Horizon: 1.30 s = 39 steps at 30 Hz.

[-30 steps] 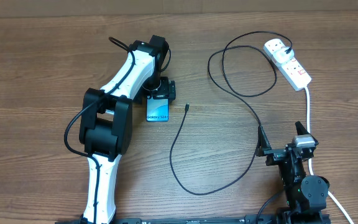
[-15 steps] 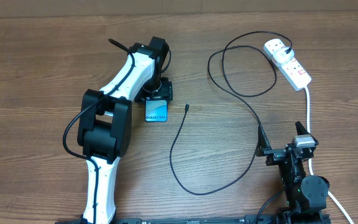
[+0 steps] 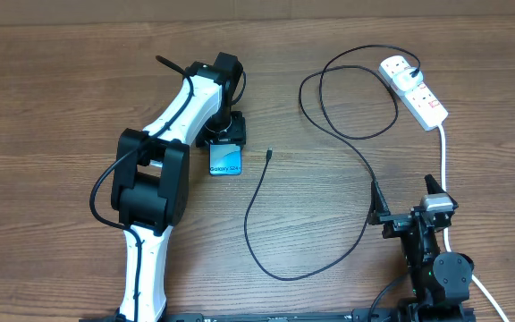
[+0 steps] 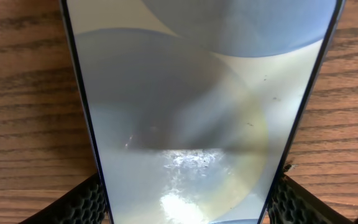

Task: Plug charger to phone and switch on socket
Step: 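Lift the phone upright with the left gripper toward the center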

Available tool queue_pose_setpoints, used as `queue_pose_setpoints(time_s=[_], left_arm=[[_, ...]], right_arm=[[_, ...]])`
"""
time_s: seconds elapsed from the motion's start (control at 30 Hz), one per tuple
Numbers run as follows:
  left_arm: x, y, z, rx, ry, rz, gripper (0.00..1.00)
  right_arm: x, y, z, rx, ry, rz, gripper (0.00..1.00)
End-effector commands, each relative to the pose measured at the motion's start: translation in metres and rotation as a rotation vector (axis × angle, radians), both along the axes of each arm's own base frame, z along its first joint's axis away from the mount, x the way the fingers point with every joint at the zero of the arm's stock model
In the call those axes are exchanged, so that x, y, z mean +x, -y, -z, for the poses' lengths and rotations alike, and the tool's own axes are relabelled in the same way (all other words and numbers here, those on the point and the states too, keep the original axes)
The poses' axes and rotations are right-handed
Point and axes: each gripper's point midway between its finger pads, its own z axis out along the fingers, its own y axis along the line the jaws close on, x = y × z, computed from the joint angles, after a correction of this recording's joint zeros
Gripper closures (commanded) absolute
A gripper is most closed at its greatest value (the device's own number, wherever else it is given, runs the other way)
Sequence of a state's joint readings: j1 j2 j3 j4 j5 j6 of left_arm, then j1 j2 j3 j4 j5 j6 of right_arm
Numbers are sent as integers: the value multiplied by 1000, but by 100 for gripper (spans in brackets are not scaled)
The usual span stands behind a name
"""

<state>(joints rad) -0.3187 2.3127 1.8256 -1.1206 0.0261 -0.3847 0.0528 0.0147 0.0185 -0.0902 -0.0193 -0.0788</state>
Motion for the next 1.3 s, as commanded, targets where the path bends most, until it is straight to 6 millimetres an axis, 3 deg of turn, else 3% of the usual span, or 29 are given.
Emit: queue_pose_setpoints(time_s=[0.0,0.27,0.63,0.97,1.27], left_arm=[[-17,-7,22,25,-81,-1,44],[-7,-4,-8,22,-70,-1,47],[6,28,-83,-149,-48,-7,47],[-12,76,-131,-545,-180,-57,48],[-10,100,-177,-918,-274,-124,49]], right_arm=[[0,1,1,-1,6,7,0],[0,1,1,0,6,6,0],[0,1,1,-1,6,6,0],[0,1,1,-1,6,6,0],[0,1,1,-1,6,6,0]])
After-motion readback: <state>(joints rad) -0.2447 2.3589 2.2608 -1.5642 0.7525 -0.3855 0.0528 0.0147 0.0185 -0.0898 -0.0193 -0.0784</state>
